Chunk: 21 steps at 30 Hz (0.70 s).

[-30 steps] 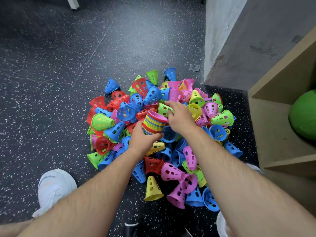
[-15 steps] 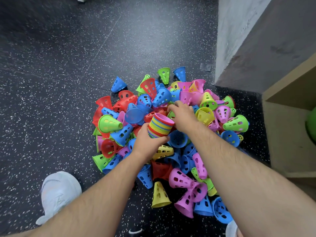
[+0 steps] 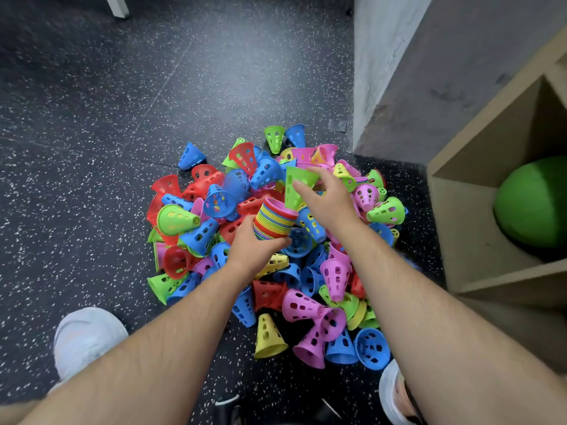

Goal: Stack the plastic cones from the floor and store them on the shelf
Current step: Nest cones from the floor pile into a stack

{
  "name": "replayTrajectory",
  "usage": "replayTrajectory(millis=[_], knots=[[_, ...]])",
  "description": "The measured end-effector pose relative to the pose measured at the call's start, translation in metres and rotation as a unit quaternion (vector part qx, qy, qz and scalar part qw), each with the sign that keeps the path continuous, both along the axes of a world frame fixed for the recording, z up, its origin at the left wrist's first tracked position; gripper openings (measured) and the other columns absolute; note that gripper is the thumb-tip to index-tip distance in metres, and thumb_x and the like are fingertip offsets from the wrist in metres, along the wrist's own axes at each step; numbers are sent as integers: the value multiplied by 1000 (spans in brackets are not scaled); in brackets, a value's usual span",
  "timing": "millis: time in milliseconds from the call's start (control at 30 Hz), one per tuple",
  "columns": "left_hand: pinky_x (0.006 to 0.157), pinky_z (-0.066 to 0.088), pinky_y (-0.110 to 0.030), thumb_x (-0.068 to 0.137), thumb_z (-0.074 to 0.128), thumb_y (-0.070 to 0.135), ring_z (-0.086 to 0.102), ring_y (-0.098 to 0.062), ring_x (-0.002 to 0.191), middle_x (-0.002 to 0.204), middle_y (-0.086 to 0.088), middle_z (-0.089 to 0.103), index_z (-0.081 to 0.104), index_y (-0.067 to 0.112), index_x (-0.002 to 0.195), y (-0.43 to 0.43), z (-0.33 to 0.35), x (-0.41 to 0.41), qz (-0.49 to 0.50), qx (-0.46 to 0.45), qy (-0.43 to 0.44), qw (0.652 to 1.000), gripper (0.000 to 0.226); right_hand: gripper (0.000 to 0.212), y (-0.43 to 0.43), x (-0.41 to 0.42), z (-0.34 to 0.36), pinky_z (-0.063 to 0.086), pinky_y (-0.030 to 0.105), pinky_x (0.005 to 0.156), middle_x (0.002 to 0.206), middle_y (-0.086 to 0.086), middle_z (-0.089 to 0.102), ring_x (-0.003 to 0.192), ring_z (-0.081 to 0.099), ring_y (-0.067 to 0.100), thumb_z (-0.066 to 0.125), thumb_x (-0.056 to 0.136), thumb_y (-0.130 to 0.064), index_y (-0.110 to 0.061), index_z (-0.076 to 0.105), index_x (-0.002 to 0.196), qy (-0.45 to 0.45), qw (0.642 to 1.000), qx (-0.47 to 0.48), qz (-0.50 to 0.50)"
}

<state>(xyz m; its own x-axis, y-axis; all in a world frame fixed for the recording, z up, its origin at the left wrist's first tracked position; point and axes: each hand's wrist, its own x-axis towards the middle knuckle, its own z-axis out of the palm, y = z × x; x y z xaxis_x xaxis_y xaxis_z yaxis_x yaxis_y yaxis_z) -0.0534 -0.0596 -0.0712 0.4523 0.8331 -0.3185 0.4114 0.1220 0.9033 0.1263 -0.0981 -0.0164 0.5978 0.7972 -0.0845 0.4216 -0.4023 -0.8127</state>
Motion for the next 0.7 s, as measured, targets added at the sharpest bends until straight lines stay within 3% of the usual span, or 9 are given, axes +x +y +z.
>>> replayTrajectory(millis=[67,167,267,367,467,700], knots=[[57,50,-26,72,91,22,67,-20,76,95,-7,66,53,26,103,-5,2,-3,-1,1,-6,1000,50,60,-12,-9,0,44,33,103,123,-11,62,116,55,8,63,86,-59,-29,57,137,19,998,-32,50],[67,56,-33,69,92,20,70,-21,83,99,-7,67,54,26,106,-10,0,-10,2,0,-2,1000,54,64,-31,-14,-4,40,33,106,122,-16,65,123,52,9,62,84,-66,-29,59,137,28,983,-99,149],[68,51,-24,70,92,20,68,-14,85,100,-2,66,54,22,112,-15,1,-16,-9,9,17,1000,57,57,-44,-13,-6,40,31,103,123,-15,63,119,53,7,60,91,-59,-26,58,138,62,984,-89,138],[67,47,-22,72,91,22,67,-12,85,99,0,66,53,20,113,-19,3,-17,-23,14,31,999,56,46,-45,-5,-14,43,38,105,133,-2,60,124,52,17,53,99,-44,-22,54,139,-55,991,-86,92],[65,46,-20,73,90,21,66,-10,82,99,-2,65,52,20,113,-21,6,-13,-40,12,30,999,55,49,-40,4,-24,38,46,109,143,7,47,133,43,29,51,101,-30,-22,43,148,-165,970,-157,89],[64,48,-19,71,92,22,66,-12,81,97,-1,66,53,20,111,-19,0,-12,-41,16,33,999,56,61,-20,-2,-43,38,45,105,154,1,34,130,39,32,54,100,-21,-26,28,154,-302,916,-221,149]])
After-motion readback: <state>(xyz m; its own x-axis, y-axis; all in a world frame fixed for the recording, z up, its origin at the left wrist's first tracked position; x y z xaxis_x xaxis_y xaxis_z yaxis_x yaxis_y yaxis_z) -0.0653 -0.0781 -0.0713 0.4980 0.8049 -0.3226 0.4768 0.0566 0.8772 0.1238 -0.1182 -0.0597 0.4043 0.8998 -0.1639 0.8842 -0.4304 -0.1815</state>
